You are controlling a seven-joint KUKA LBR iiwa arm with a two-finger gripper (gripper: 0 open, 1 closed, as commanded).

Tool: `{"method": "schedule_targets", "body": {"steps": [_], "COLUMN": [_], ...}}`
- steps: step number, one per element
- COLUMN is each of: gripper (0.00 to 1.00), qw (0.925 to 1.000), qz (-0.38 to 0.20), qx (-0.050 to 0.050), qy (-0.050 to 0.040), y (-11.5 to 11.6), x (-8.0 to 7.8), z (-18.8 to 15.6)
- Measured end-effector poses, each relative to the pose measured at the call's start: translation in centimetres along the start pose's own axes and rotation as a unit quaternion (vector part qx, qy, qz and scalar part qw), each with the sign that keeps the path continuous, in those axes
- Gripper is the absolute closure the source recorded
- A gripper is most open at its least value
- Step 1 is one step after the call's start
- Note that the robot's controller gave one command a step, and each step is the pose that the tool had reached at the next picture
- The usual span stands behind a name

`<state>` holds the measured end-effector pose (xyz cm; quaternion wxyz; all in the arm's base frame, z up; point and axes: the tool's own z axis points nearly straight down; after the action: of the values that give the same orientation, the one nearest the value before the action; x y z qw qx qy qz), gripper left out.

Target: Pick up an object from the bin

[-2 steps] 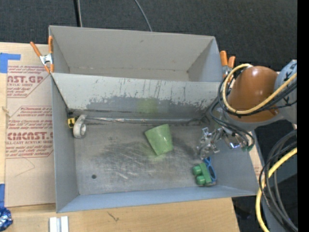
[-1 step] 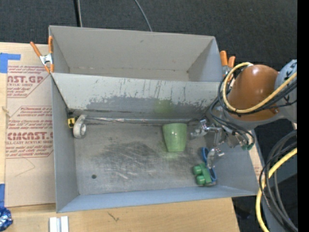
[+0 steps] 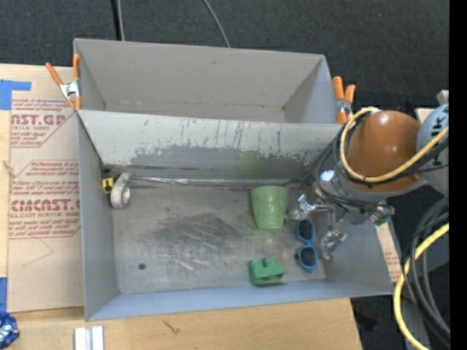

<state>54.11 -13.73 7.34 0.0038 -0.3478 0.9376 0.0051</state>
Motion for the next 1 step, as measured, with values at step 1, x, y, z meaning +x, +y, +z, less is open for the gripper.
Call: {"method": "schedule_targets", "body": {"steps": [1], "gripper": [1.0], "qw": [1.0], "qz": [-0.002], "qx": [0.006], "qy": [0.0001], "y": [-0.45], "x": [0.26], "z": [-0.05]}}
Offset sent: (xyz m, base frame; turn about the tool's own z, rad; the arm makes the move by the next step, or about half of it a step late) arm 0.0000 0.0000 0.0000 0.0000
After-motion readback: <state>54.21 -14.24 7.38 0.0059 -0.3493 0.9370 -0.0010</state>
